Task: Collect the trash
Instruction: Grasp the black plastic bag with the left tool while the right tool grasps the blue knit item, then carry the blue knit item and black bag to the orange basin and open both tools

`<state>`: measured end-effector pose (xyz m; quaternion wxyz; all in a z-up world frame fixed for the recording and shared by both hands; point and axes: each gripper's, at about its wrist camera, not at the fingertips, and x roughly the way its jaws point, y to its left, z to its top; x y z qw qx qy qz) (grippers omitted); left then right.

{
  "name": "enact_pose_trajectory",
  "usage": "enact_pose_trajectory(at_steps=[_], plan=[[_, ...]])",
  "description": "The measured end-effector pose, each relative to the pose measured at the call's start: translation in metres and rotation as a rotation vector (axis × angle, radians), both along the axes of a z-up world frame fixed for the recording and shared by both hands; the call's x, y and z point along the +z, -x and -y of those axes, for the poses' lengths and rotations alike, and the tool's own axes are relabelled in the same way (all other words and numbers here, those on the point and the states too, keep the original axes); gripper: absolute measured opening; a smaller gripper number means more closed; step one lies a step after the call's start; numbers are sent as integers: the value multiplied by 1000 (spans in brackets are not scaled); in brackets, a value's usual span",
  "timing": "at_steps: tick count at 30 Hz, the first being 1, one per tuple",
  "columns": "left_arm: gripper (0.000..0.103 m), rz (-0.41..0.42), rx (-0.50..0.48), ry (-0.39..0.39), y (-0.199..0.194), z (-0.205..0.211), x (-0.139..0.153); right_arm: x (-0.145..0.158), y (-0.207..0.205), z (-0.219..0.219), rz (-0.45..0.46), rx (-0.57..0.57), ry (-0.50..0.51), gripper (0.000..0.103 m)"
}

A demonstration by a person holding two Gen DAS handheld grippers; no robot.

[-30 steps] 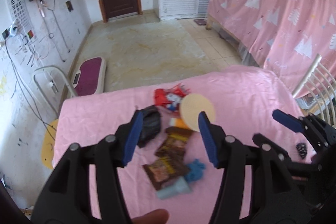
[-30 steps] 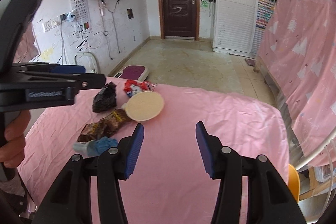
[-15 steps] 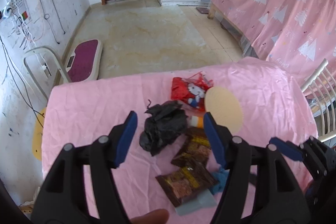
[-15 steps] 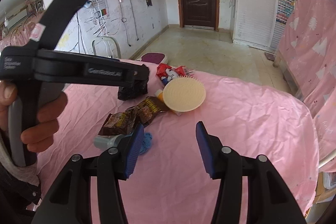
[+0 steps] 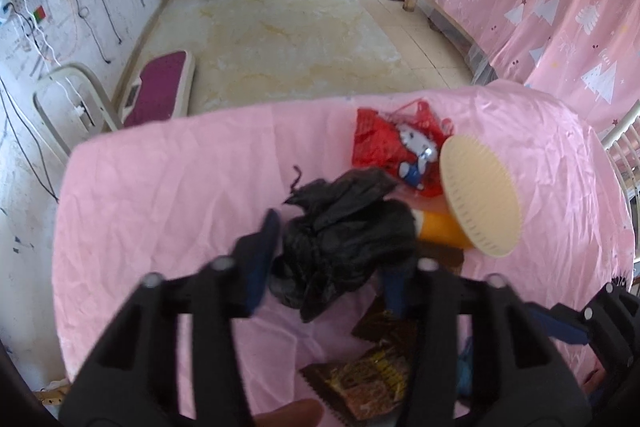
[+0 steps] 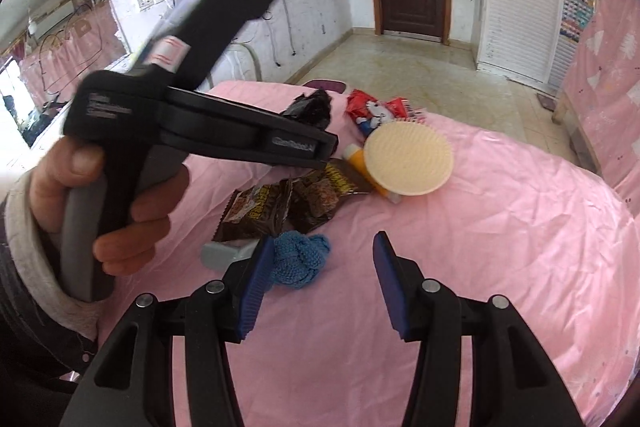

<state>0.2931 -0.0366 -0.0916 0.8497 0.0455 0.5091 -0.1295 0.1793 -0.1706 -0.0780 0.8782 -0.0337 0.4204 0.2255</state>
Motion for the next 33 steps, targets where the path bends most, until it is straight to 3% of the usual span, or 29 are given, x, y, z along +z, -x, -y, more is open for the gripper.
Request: enact_pose_trajectory(at_steps=[11,13,16,33], plan=[[31,18,0,5,2,-4,-1,-7,0,-15,-39,62,-30,40],[31,18,2,4,2,-4,-1,-8,1,-19,-40,79,-32,25],[30,18,2,3,2,-4,-1,-6,4,-24,-25,100,-24,15],[31,96,23,-2,31,-6,37,18,15,10,52,-27,-17,14]])
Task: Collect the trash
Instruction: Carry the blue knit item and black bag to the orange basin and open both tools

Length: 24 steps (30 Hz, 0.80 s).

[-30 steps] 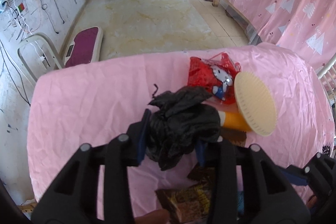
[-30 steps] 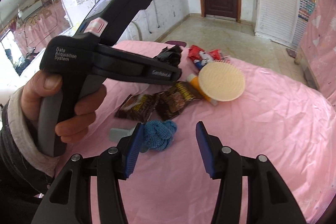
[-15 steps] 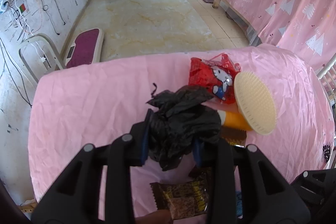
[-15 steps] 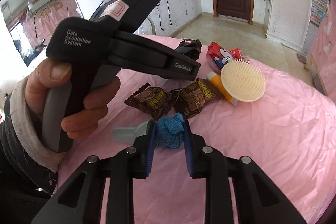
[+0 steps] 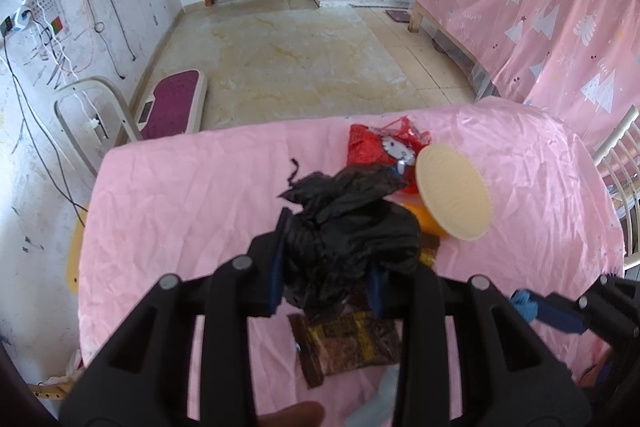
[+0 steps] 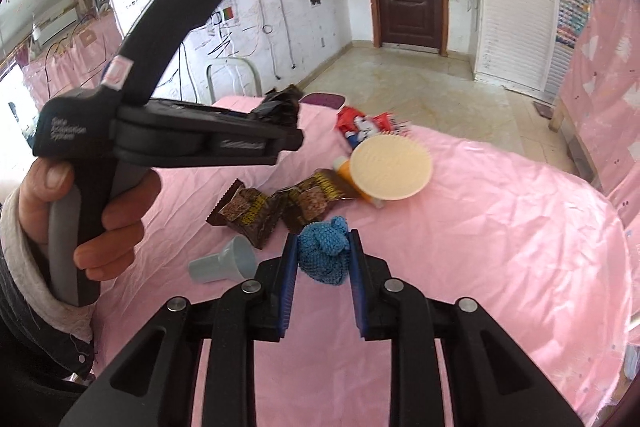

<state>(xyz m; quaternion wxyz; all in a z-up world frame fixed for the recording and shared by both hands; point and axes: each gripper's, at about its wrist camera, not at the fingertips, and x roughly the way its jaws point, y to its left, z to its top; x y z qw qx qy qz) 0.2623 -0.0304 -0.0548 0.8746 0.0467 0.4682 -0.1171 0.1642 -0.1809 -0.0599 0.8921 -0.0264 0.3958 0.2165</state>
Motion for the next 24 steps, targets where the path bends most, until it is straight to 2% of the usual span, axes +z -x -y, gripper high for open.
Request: enact_pose_trajectory(at_steps=[14,24], plan=[[31,91,-17,-4,44,21,36,29,28,52,84,-129,-20,14],[31,151,-57,-33,73,60,63,50,50,106,146,-223,-63,14]])
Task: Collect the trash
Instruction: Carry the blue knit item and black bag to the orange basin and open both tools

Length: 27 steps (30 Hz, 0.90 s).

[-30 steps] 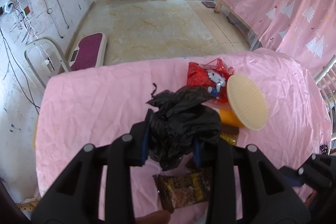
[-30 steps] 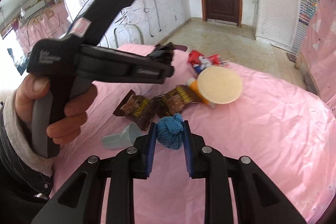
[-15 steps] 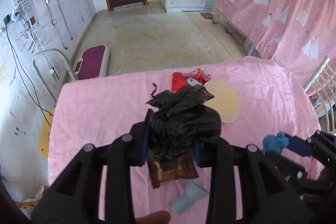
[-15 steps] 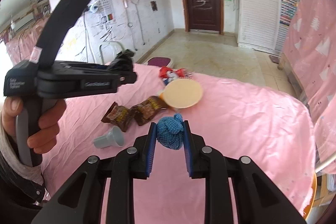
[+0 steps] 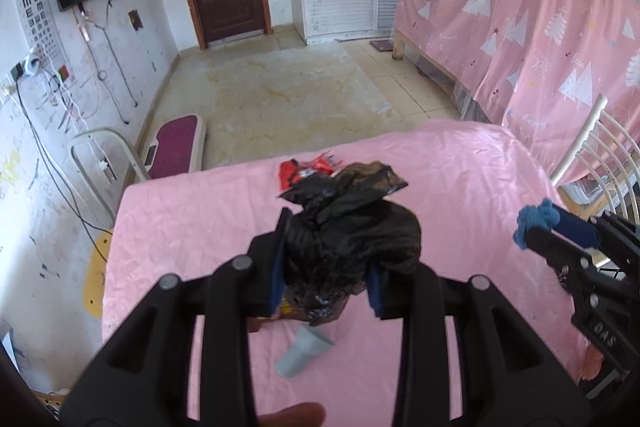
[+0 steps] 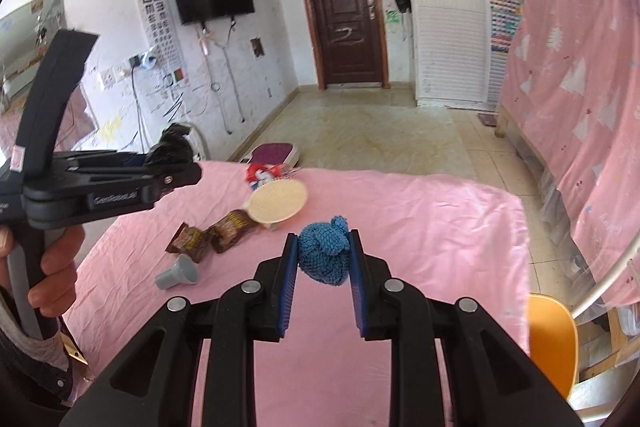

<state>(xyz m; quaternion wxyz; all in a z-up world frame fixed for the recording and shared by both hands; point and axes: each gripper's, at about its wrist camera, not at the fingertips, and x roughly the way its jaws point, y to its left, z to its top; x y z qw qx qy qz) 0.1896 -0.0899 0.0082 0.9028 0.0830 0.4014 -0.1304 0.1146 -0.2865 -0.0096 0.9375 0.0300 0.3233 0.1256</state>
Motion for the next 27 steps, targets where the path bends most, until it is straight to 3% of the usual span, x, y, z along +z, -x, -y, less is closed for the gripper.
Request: enact_pose_trajectory(at_steps=[12,27], plan=[[31,38,-114,8,35,75,27,18,27,83,78,-133,-72,14],[31,41,-280,-57,57,193,26,2,60,197,89,-294,-137,14]])
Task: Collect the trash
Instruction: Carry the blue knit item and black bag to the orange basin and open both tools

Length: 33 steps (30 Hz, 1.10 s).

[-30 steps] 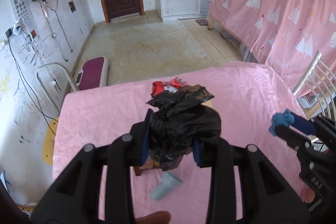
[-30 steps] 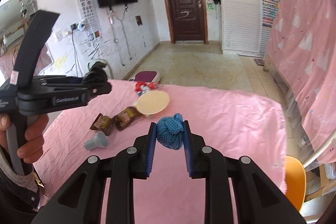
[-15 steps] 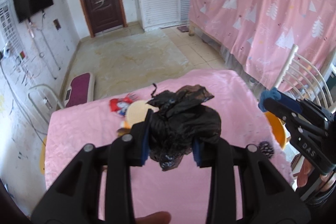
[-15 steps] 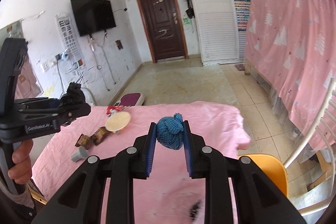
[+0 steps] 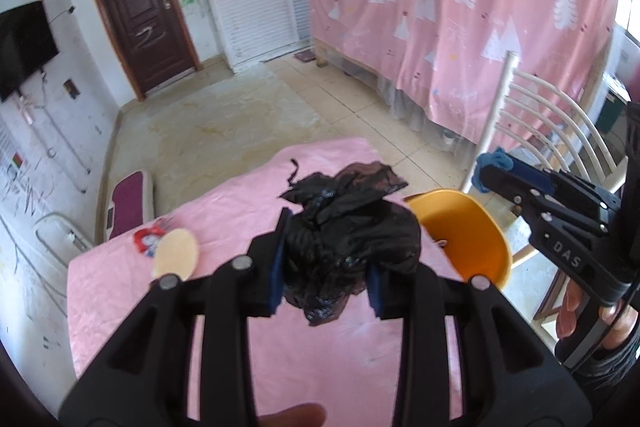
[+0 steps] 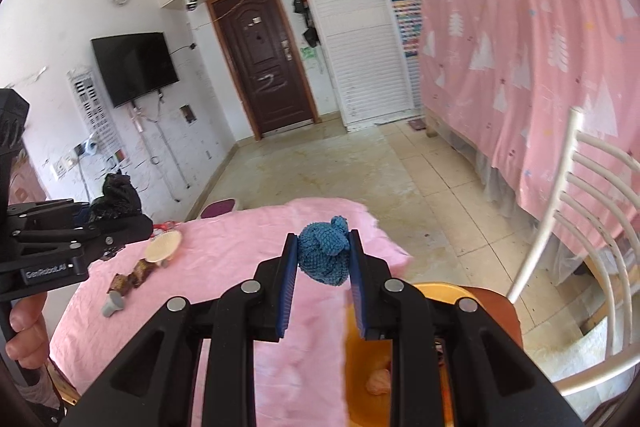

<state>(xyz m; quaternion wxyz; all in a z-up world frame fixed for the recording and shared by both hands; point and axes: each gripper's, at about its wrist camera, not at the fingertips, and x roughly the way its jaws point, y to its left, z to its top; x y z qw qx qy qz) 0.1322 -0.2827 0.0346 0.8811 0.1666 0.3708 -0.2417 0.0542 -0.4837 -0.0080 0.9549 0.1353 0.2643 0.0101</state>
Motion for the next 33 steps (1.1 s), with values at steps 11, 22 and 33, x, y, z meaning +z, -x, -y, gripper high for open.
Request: enact_pose_trajectory(at_steps=[11,22,33], plan=[[31,-45,-120,-44,11,82,-18,-32,10,60,-41,-86,-47,14],[41,-101,-165,-67,9,126,-36,-56,10,86,-70,-114,-82,14],[51,-95,-157,-55,11,123,-37,-62,4,88,-94,-120,-79,16]])
